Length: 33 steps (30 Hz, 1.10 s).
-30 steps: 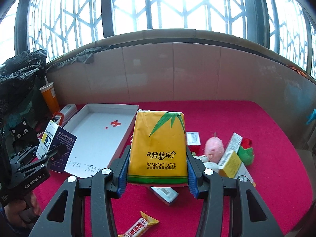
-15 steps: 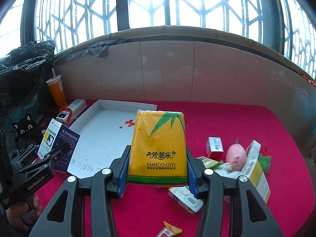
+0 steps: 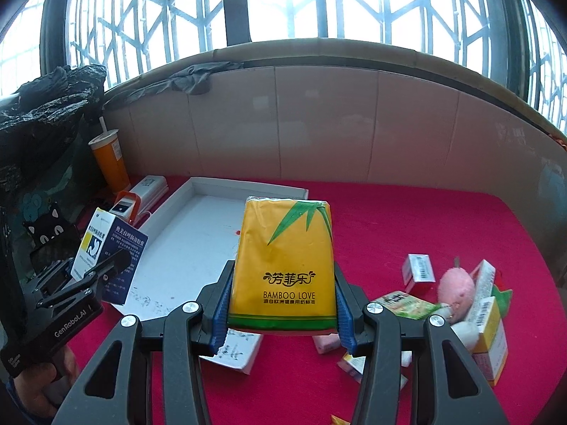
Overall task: Organize objects
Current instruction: 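Carry the Omeprazole box and yellow tissue pack with both grippers toward the white tray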
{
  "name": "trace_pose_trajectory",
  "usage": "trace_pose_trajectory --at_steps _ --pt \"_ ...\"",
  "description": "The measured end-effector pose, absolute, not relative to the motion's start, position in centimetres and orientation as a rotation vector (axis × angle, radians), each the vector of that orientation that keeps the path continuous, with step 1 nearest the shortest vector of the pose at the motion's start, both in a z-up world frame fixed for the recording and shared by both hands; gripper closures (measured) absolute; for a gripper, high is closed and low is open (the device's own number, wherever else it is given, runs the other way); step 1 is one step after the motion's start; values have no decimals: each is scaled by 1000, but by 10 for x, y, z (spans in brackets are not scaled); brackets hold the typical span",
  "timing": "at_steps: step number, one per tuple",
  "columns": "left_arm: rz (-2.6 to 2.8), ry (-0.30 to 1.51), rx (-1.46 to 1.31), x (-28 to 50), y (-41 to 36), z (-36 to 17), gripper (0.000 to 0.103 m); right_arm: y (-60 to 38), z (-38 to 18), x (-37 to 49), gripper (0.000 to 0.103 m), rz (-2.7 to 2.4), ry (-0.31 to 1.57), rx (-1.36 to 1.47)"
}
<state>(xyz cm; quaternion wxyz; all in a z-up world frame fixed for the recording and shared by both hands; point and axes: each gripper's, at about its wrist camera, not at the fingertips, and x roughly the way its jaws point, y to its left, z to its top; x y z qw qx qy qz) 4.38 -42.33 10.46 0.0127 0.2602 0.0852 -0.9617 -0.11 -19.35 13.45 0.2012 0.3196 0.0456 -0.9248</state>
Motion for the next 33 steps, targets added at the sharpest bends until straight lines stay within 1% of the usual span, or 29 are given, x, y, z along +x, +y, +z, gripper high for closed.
trace_pose_trajectory --at_steps 20,33 --pt "-2941 150 873 -4 -431 103 50 -246 109 -34 50 -2513 99 985" --pt "-2913 19 861 -35 -429 111 50 -265 98 -54 50 -2510 95 1047"
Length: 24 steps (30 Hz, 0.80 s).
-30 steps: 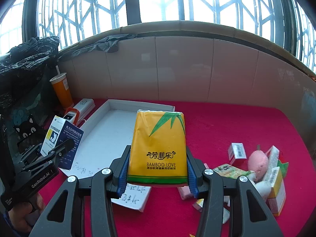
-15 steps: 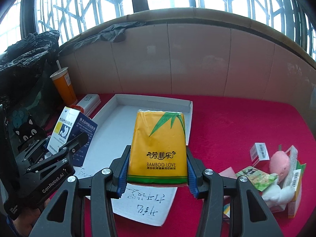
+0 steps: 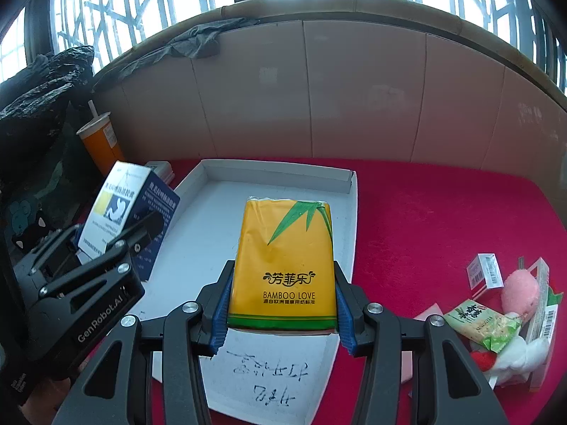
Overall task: Organize objects
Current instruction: 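Carry the Omeprazole box and yellow tissue pack with both grippers toward the white tray, then lower both boxes into the white tray and open both grippers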
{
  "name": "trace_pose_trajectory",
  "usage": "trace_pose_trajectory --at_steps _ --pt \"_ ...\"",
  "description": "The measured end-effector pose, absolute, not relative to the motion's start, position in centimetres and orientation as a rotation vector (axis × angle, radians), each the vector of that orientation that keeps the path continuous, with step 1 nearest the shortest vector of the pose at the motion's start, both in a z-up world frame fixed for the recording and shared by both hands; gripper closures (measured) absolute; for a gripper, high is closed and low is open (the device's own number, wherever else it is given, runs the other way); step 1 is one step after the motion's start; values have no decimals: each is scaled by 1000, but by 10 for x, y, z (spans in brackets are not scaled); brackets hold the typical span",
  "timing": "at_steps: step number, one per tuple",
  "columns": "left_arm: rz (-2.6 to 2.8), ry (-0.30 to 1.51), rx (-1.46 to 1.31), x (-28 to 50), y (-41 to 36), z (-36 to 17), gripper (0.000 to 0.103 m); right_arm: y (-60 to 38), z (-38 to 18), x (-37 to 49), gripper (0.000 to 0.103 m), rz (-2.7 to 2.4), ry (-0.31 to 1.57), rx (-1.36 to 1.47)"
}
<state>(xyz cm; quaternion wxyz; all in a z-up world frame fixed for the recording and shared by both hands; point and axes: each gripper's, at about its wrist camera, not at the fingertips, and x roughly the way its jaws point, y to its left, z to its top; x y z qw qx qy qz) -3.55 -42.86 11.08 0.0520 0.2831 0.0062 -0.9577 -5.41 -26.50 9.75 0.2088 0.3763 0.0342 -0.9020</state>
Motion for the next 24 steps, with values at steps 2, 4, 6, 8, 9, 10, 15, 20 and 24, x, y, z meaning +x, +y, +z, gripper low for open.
trace_pose_trajectory --at_steps 2,4,6,8,9,10,15,20,24 --pt "-2906 2 863 -41 -430 112 50 -268 99 -57 50 -2512 96 1045" --pt "-2899 -2 868 -46 -431 111 50 -273 100 -61 50 -2514 99 1044" --pt "-2891 3 879 -51 -433 110 50 -277 100 -65 50 -2514 102 1049" --pt "-2879 4 897 -56 -433 107 50 -282 99 -69 50 -2513 107 1058" --pt "-2877 3 906 -58 -433 106 50 -284 97 -71 49 -2512 110 1064" --pt "-2875 1 915 -61 -432 105 50 -285 96 -72 49 -2512 113 1070" --pt "-2841 -13 924 -65 -432 100 50 -289 87 -77 47 -2521 128 1090" --pt "-2799 14 853 -61 -442 105 13 -282 83 -81 38 -2507 86 1091" --pt "-2772 62 846 -56 -452 108 4 -277 83 -81 18 -2523 52 1086"
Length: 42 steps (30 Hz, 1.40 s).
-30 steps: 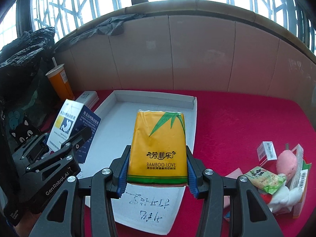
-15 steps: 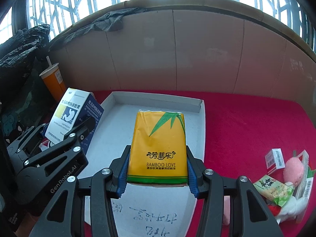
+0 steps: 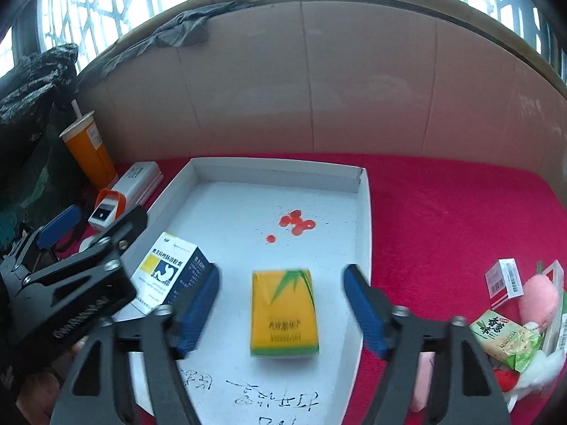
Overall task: Organize objects
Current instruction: 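Lower both boxes into the white tray and open both grippers, then grasp the yellow snack bar with the left gripper while the right grasps the MERCK box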
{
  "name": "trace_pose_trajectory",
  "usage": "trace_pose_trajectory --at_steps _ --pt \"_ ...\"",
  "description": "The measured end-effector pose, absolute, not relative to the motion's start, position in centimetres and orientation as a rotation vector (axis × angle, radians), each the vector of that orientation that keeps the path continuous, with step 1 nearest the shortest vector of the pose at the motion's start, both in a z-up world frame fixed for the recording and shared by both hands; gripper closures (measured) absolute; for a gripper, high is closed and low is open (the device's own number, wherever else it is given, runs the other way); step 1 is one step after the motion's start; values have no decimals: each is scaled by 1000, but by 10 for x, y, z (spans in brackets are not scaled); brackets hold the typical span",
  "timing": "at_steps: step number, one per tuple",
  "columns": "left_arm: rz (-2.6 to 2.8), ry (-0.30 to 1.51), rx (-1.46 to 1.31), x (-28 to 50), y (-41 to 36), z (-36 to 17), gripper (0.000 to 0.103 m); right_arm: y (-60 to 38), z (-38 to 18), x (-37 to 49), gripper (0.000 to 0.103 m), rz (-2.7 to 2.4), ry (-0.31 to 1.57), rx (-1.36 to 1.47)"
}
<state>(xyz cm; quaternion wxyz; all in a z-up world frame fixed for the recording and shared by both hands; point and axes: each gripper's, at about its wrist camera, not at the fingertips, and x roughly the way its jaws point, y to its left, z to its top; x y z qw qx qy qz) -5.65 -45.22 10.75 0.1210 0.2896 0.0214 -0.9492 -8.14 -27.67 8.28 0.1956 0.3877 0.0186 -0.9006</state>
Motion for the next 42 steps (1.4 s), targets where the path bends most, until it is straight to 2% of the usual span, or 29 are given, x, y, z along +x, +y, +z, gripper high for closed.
trace_pose_trajectory --at_steps 14,25,36,42 --pt "-2810 133 733 -12 -435 128 4 -245 110 -36 15 -2601 -15 894" --pt "-2908 106 758 13 -400 130 4 -203 118 -19 12 -2631 -99 881" --pt "-3116 -19 814 42 -350 118 4 -128 126 -5 10 -2715 -250 860" --pt "-3228 -176 910 57 -307 102 4 -77 146 27 9 -2700 -366 753"
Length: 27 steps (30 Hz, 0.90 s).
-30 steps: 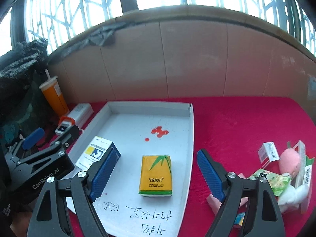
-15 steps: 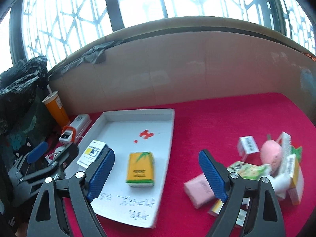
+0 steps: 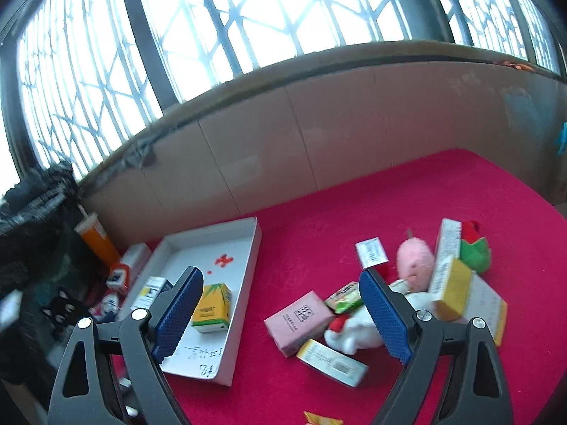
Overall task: Organize objects
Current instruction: 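Grasp the yellow snack bar with the left gripper while the right grasps the MERCK box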
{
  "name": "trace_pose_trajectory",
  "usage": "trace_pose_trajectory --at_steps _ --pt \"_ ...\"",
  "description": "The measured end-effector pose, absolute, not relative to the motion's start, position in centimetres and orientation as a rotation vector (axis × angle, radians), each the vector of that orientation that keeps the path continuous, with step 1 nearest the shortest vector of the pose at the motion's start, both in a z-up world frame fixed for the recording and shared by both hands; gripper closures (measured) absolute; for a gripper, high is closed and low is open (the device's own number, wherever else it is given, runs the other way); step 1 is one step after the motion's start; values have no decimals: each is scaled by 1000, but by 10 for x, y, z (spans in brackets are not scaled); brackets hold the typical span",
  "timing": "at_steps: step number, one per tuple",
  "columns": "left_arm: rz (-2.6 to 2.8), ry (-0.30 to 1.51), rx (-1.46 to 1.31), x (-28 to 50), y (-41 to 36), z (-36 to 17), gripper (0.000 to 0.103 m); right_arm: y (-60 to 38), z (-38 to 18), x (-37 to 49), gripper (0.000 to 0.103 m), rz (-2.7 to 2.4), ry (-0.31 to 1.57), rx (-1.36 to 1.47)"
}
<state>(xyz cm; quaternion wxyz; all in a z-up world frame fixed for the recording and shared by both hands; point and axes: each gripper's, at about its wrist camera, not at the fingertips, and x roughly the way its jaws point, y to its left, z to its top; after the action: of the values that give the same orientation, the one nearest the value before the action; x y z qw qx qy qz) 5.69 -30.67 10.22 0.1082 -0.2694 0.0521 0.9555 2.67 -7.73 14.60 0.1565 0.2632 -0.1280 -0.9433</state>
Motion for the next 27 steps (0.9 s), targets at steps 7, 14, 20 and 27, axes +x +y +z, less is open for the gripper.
trace_pose_trajectory --at_steps 7,14,20,27 --pt "2559 118 -925 69 -257 80 4 -9 159 56 7 -2804 -436 630" --pt "2410 167 -1066 74 -203 46 4 63 119 47 7 -2947 -415 811" --pt "2368 226 -1156 68 -187 25 4 75 71 16 7 -2857 -126 1051" --pt "2373 228 -1189 67 -189 21 7 62 53 -22 7 -2766 147 1059"
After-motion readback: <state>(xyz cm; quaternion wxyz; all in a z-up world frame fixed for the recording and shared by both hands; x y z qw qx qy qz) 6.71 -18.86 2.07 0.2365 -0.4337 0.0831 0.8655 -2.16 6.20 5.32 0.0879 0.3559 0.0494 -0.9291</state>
